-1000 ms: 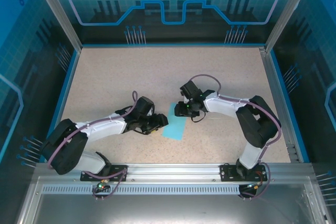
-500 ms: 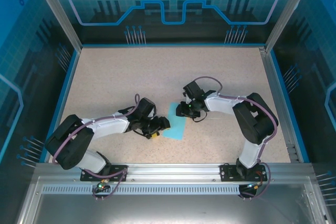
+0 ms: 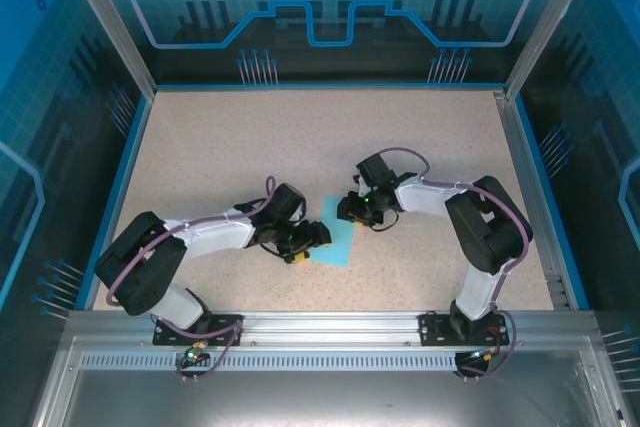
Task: Fold a paper plane with a square sheet of paper (pick it up from the middle)
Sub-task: Fold the triangle a second time at the center of the table.
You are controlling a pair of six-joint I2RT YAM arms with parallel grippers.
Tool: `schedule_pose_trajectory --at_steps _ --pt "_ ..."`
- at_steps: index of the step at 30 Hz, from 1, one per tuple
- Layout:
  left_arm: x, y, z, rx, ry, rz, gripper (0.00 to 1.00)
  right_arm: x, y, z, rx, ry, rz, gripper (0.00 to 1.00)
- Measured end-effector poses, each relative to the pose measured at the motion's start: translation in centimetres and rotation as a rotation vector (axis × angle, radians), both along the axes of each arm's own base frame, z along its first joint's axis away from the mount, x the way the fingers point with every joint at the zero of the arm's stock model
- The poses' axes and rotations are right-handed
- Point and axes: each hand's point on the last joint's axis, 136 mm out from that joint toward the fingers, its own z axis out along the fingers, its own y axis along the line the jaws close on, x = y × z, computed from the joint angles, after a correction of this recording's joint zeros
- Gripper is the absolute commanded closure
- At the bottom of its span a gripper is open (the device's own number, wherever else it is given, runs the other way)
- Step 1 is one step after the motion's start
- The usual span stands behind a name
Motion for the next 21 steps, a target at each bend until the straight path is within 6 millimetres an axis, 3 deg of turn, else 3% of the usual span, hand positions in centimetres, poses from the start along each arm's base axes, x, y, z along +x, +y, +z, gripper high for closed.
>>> schedule_pose_trajectory --at_steps 5,21 --pt "-0.3 0.4 -0.5 0.028 0.014 0.003 0.31 0.0 0.0 0.0 0.015 0.006 -0.004 0.60" --pt "0.0 -1.1 -0.3 0.020 0.003 -0.027 0.33 0.0 -0.1 -0.1 0.027 0.014 -0.014 0.61"
